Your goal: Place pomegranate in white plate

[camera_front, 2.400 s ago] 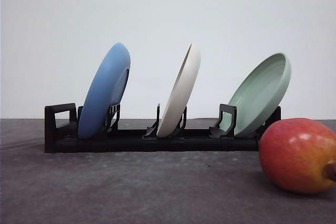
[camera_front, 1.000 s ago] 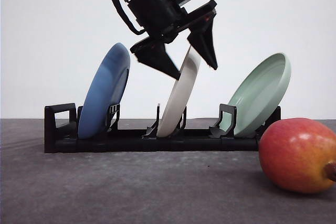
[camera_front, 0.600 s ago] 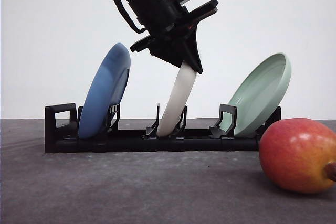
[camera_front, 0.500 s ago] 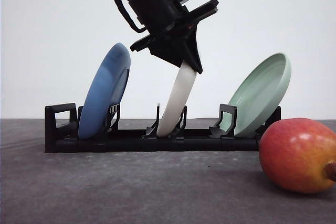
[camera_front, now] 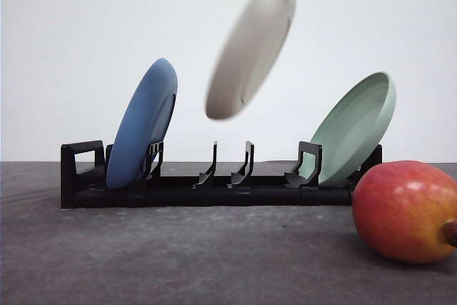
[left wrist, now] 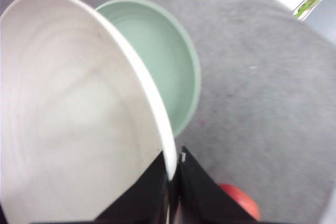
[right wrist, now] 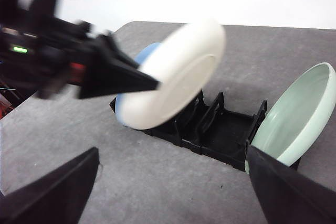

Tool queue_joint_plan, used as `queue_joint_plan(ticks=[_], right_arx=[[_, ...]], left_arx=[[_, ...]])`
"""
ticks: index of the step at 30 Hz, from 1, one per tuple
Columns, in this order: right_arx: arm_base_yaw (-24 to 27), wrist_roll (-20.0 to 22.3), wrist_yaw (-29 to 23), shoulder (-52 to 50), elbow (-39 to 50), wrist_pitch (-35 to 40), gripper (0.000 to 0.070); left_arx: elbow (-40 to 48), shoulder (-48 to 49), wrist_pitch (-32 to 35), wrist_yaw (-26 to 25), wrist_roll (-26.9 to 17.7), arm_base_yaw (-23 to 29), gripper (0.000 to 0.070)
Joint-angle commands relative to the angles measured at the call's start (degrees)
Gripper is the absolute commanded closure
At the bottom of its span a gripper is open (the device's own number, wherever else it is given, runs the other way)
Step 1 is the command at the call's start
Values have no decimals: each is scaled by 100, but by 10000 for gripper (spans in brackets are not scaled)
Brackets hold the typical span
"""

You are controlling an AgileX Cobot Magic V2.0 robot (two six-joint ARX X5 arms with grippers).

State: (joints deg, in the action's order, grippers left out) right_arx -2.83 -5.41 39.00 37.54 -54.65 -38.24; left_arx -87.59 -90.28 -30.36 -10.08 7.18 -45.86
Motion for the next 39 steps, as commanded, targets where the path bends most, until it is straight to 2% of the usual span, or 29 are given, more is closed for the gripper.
queue_joint_plan(ticks=[1,7,9,14,16,20,25,33,39], right_arx=[[-9,-61,2,22,-111,37,132],[-9,-66,2,22,-111,-2,132],[-9,-68,2,22,-111,-2,132],[-9,-201,2,22,-111,-2,132],[-11,-217,4,22,-111,-2,132],[-11,-260,4,22,-111,-2,132],[-11,-280,4,22,-111,-2,132],[-11,-278,4,20,-111,-2,132],[-11,-276,2,22,-111,-2,132]], left_arx=[[-114,202,-190,2,64,-160,700],[-114,999,-1398,13,9,-670,700],[-114,1161,-1789,172,-20,-915,700],[-98,1270,-2759,1408,-37,-1740,700],[-10,1268,-2939,1934,-37,-2068,700],[437,1268,-2851,2661,123,-2596,700],[1297,1268,-2436,3106,393,-2921,700],[2854,1129,-769,3248,449,-3092,700],[3163,414,-390,3456,453,-3117,700]])
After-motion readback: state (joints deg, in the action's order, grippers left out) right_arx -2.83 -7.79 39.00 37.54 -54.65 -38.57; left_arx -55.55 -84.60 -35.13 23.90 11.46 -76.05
